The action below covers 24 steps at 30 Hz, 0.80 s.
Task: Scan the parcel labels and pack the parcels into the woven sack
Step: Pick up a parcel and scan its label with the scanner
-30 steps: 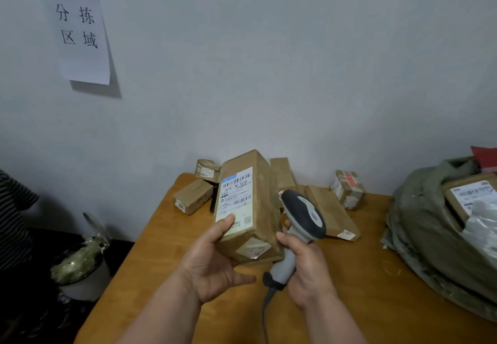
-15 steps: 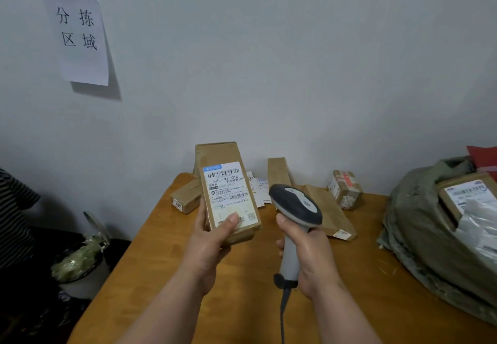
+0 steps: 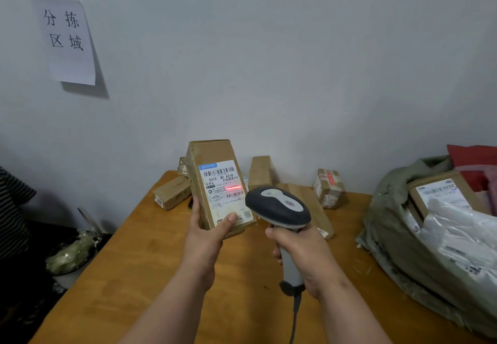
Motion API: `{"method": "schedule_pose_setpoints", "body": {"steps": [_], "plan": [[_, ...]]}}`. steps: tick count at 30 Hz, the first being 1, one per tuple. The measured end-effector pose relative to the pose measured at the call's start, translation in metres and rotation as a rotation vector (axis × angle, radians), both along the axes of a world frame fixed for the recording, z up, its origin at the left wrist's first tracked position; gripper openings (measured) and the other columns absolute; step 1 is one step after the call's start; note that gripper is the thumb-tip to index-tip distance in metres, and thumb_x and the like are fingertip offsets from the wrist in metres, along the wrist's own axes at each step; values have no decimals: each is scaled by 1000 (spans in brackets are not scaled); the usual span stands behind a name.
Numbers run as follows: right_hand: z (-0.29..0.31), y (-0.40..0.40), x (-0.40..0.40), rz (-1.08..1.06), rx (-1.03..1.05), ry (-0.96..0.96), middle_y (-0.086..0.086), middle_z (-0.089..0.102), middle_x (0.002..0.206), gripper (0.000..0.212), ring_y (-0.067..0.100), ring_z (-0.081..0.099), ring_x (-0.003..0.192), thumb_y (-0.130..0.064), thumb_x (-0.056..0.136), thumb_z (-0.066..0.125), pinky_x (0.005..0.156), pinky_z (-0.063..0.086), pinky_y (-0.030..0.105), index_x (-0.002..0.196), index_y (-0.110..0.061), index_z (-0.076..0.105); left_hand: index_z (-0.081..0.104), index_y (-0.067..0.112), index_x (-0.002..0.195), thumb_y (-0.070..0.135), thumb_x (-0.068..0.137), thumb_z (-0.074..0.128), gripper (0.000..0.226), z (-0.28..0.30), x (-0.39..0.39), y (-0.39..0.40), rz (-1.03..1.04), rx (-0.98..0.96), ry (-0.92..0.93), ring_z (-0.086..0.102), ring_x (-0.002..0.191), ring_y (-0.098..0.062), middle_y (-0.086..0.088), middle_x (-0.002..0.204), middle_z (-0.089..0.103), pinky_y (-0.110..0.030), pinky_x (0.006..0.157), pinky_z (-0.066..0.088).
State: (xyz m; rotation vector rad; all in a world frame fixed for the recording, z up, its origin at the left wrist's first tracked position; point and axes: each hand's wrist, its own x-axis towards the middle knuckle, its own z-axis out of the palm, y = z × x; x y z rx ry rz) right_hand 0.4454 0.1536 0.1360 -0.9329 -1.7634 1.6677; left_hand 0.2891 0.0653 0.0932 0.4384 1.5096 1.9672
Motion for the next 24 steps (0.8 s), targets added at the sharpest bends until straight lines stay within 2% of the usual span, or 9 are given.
{"method": "schedule_pose_setpoints", "body": {"steps": [6, 14, 24], "plan": [[4, 10, 27, 46, 4, -4, -12, 67, 63, 24, 5, 61, 61, -17, 85, 75, 58, 51, 19, 101, -31, 66, 23, 51, 152, 37, 57, 89, 116, 1, 26, 11, 33, -22, 5, 59, 123, -23, 6, 134, 62, -55, 112, 38], [3, 16, 55, 69, 32, -22, -11, 65, 61, 20, 3, 61, 59, -15, 85, 73, 56, 52, 19, 96, -30, 66, 23, 51, 151, 35, 60, 89, 113, 0, 51, 20, 41, -26, 11, 59, 122, -23, 6, 133, 60, -55, 110, 40], [5, 14, 71, 1, -4, -16, -11, 68, 66, 28, 2, 61, 62, -15, 83, 73, 57, 52, 17, 101, -35, 65, 26, 52, 150, 34, 60, 86, 110, -2, 63, 32, -25, -30, 0, 60, 116, -20, 12, 121, 63, -50, 105, 44]]}}
